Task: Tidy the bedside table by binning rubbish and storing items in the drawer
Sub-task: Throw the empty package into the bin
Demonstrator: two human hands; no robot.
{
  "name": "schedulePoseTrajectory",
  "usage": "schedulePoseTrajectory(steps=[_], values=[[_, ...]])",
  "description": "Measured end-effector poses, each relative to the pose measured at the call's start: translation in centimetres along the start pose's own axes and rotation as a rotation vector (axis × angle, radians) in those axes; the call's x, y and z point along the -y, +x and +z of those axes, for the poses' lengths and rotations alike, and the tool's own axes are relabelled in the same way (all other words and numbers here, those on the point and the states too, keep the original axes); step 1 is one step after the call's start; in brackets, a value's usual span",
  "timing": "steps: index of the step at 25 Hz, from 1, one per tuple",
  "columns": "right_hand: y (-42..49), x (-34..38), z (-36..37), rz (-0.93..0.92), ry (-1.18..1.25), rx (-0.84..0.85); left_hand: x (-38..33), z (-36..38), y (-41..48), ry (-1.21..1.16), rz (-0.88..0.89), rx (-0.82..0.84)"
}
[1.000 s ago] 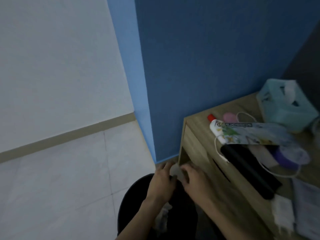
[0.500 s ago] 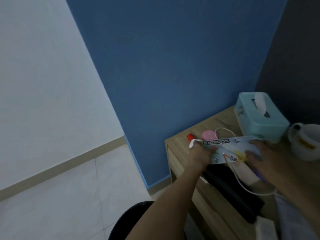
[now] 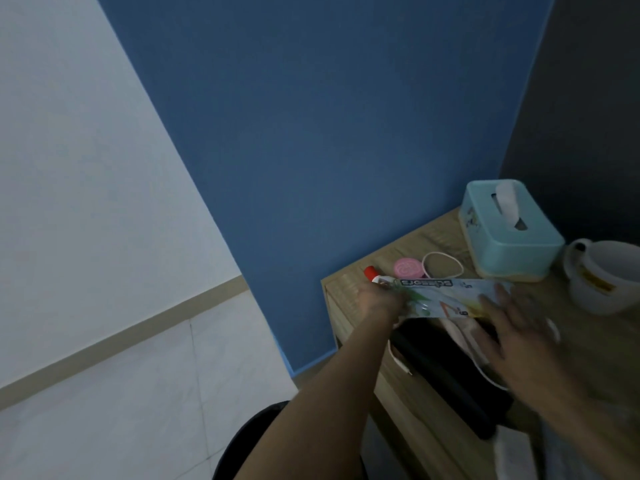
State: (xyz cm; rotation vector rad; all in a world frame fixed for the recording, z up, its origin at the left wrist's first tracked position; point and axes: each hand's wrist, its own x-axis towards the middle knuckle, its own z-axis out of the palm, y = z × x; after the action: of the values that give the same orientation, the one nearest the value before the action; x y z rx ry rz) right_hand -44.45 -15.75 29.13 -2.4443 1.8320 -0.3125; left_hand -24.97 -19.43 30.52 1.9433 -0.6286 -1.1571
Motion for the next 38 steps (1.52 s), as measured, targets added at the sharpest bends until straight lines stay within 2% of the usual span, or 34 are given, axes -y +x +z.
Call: schedulePoseTrajectory(steps=[2, 5, 7, 10, 17, 22, 25, 30, 34, 38], values=[[-2.3, 2.0, 0.4, -0.103, 0.014, 0.010, 0.1, -0.1, 0.4, -0.059, 0.012, 0.000], [-5.1, 4.0, 2.0, -0.197, -0.004, 0.129, 0.2, -0.9, 0.1, -0.154, 0.039, 0.011], [-5.5, 4.4, 2.8, -0.150, -0.006, 0.224, 0.7, -1.7, 0.1, -0.174, 0.057, 0.000], [-5.5, 4.7, 2.7, -0.087, -0.028, 0.268, 1.2, -3.0, 0.0, -0.221, 0.046, -0.055], [-4.8, 6.9, 2.2, -0.051, -0.137, 0.194, 4.2, -5.9, -0.5, -0.346, 0.017, -0.112], [-4.0, 8.1, 2.3, -0.062, -0.092, 0.165, 6.7, -7.6, -0.7, -0.385, -0.023, -0.155], [-3.9, 8.5, 2.4, -0.155, -0.021, 0.139, 7.6, -9.1, -1.1, -0.458, 0.009, -0.200], [-4.3, 9.3, 2.8, -0.176, -0.121, 0.204, 9.8, -12.7, -4.3, -0.498, 0.041, -0.289], [-4.2, 9.1, 3.4, -0.201, -0.166, 0.184, 14.5, -17.6, -6.7, -0.536, 0.014, -0.435], [-4.4, 9.4, 3.8, -0.228, -0.188, 0.191, 22.3, -20.3, -7.8, -0.406, -0.024, -0.543]])
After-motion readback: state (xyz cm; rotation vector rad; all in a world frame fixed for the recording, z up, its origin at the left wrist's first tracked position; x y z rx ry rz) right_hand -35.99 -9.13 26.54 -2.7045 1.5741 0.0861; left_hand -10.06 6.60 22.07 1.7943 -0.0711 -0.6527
